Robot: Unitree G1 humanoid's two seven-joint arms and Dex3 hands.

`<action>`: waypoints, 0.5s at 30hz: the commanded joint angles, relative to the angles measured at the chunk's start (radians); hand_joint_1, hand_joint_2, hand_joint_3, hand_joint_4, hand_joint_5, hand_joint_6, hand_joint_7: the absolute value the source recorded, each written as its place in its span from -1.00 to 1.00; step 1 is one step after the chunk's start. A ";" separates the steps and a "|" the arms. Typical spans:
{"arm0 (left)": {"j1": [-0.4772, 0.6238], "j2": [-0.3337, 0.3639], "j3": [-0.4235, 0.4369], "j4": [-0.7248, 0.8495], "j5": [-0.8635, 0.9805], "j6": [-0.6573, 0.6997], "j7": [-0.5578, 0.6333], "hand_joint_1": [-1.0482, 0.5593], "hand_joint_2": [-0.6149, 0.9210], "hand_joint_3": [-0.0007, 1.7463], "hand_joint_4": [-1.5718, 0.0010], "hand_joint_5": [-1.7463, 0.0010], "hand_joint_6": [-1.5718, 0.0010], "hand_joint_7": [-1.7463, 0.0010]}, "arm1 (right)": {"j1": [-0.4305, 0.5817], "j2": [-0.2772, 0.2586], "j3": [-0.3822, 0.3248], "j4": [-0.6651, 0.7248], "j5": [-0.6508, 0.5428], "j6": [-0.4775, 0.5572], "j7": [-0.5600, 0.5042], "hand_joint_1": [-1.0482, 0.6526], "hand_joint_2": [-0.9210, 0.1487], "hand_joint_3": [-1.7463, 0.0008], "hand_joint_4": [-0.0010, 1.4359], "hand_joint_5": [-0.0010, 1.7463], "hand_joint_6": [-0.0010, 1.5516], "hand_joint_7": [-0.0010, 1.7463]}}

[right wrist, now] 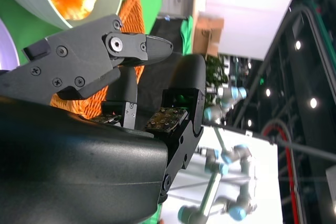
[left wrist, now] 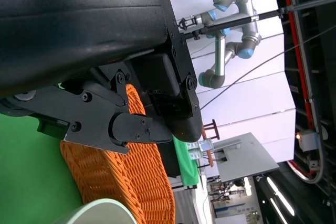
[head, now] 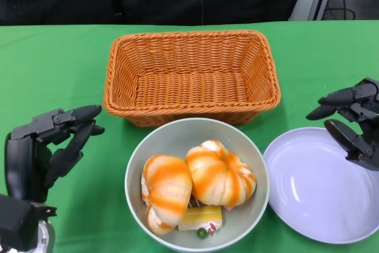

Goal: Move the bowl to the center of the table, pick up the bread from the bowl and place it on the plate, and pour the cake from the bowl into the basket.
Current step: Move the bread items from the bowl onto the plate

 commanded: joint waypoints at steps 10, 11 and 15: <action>-0.027 0.018 0.004 0.069 0.009 -0.061 0.008 0.06 1.00 -0.70 -0.05 -0.24 -0.54 0.79 | -0.006 -0.099 0.069 -0.190 -0.078 0.105 -0.007 -0.23 -0.99 0.96 -0.42 0.16 -0.23 -0.68; -0.028 0.017 0.005 0.072 0.011 -0.067 0.011 0.04 1.00 -0.71 -0.05 -0.24 -0.54 0.79 | -0.010 -0.099 0.080 -0.203 -0.090 0.114 -0.013 -0.24 -0.97 0.97 -0.42 0.16 -0.23 -0.68; -0.029 0.011 0.006 0.075 0.005 -0.073 0.013 0.02 1.00 -0.73 -0.04 -0.23 -0.53 0.78 | -0.019 -0.091 0.107 -0.237 -0.119 0.134 -0.039 -0.26 -0.96 0.98 -0.41 0.14 -0.21 -0.67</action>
